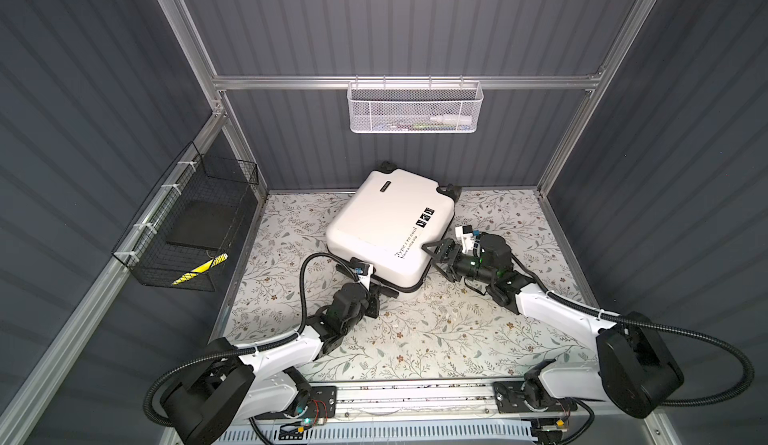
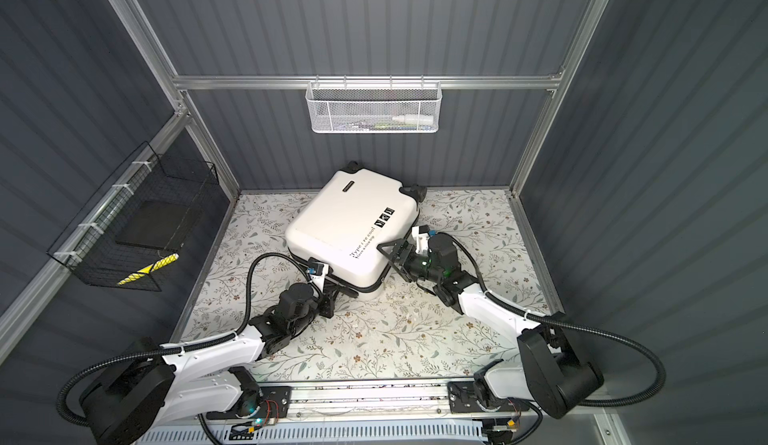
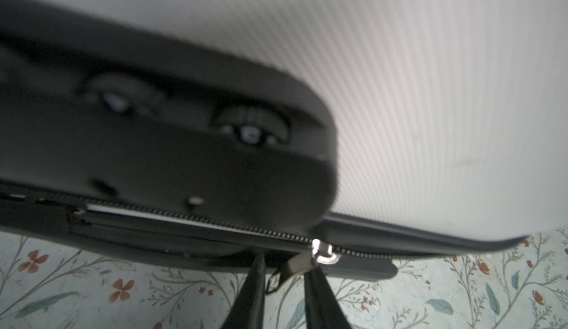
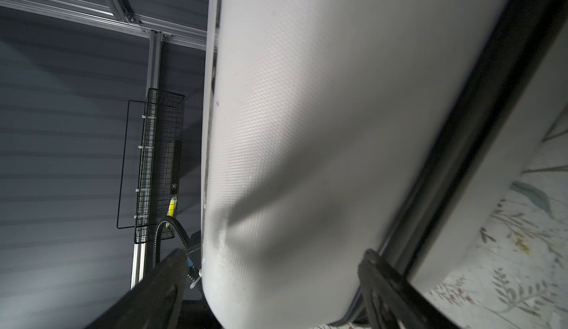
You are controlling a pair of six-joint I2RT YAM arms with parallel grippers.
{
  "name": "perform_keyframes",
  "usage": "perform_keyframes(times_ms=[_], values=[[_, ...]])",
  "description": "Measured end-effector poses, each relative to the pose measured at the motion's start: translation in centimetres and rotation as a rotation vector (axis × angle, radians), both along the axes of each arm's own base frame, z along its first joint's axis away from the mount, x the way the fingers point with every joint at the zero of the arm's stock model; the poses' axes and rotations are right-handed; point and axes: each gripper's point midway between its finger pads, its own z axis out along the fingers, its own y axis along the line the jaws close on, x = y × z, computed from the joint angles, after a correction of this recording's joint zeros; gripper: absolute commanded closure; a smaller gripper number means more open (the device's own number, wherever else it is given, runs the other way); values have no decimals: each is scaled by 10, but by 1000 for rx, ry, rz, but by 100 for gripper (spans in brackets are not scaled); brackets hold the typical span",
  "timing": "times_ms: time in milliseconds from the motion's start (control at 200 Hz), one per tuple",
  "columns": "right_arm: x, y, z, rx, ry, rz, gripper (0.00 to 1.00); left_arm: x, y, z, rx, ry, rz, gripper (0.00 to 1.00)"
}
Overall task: Pack the luggage
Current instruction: 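Pull the zipper pull along the near side with the left gripper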
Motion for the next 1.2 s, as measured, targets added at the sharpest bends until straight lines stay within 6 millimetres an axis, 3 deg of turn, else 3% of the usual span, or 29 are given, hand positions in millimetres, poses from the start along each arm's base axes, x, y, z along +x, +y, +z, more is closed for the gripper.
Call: perform_keyframes(times_ms=[100, 425, 1201], values=[[1, 0, -2, -2, 3, 0, 11, 1, -5, 1, -11, 1, -17, 75], [2, 1, -2, -1, 2, 0, 11, 1, -16, 1, -19, 7, -65, 100], [6, 11, -5, -12, 17, 8, 11, -20, -27, 4, -35, 45, -158, 100]])
